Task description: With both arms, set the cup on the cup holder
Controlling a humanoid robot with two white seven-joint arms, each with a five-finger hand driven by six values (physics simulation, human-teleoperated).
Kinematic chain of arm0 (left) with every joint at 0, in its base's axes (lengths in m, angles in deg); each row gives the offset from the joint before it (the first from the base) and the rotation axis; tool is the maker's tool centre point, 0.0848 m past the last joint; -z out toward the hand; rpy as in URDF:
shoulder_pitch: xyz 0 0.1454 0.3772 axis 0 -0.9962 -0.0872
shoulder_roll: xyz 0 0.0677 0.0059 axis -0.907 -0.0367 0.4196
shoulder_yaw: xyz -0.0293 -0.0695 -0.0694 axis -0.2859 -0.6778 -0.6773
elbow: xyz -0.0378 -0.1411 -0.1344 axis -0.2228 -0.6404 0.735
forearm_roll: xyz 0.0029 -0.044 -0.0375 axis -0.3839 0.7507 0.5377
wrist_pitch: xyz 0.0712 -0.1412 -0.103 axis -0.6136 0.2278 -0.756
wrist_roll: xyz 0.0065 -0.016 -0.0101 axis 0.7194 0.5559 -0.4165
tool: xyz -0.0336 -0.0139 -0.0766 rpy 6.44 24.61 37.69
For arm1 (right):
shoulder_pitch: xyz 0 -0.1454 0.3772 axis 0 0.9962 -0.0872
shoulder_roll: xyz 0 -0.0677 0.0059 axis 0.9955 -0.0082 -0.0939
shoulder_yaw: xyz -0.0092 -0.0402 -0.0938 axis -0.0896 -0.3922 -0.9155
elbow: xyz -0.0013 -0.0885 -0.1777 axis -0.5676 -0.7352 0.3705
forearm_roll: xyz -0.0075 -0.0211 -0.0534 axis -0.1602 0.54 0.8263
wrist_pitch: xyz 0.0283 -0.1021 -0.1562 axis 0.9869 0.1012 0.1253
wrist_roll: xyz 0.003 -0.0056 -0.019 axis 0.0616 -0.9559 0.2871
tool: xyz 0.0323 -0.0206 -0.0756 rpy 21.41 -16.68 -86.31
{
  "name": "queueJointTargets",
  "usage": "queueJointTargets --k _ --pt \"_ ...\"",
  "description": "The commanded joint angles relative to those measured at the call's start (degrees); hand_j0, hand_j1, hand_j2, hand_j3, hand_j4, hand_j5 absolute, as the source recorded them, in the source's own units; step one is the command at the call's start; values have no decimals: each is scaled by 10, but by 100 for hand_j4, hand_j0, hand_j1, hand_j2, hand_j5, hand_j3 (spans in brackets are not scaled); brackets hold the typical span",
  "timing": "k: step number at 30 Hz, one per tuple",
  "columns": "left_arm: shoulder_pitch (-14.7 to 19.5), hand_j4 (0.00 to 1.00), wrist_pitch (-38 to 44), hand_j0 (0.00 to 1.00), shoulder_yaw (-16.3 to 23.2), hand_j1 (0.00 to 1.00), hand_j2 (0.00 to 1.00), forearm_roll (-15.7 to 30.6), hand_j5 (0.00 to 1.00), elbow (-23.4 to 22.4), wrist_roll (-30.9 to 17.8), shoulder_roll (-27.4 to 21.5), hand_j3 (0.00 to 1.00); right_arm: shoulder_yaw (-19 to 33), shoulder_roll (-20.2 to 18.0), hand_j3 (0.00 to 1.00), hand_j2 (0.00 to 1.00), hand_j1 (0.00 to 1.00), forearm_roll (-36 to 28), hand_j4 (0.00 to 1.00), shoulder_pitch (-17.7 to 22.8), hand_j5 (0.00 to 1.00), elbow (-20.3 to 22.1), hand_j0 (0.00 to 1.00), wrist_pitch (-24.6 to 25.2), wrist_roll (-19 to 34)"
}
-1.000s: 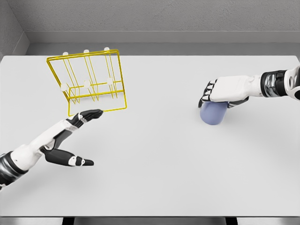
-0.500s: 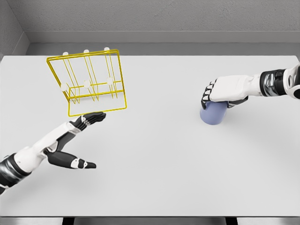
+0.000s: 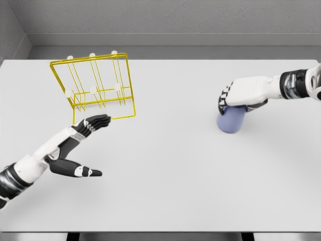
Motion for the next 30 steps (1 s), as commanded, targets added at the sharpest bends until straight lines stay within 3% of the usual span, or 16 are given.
queueJointTargets --k 1,6,11,17,23,30 --pt "2 100 0 100 15 100 100 16 100 1 0 -7 100 16 -4 60 60 60 -2 60 0 60 17 60 1 6" --pt "11 100 0 100 38 100 100 45 100 6 0 -15 100 21 -17 60 60 60 -4 60 -1 60 35 60 1 7" --pt "11 100 0 100 40 100 100 115 100 8 0 -14 100 41 -45 60 60 60 -1 60 -4 60 110 60 1 7" --pt "11 100 0 100 45 100 100 172 100 8 -1 -1 100 50 -46 58 58 58 1 58 -4 58 183 58 1 28" --pt "11 100 0 100 47 100 100 170 100 8 -2 4 100 50 -46 58 58 58 2 58 -4 58 212 58 1 28" --pt "13 100 0 100 47 100 100 157 100 5 -3 6 100 50 -32 58 58 58 -2 58 -4 58 213 58 1 35"
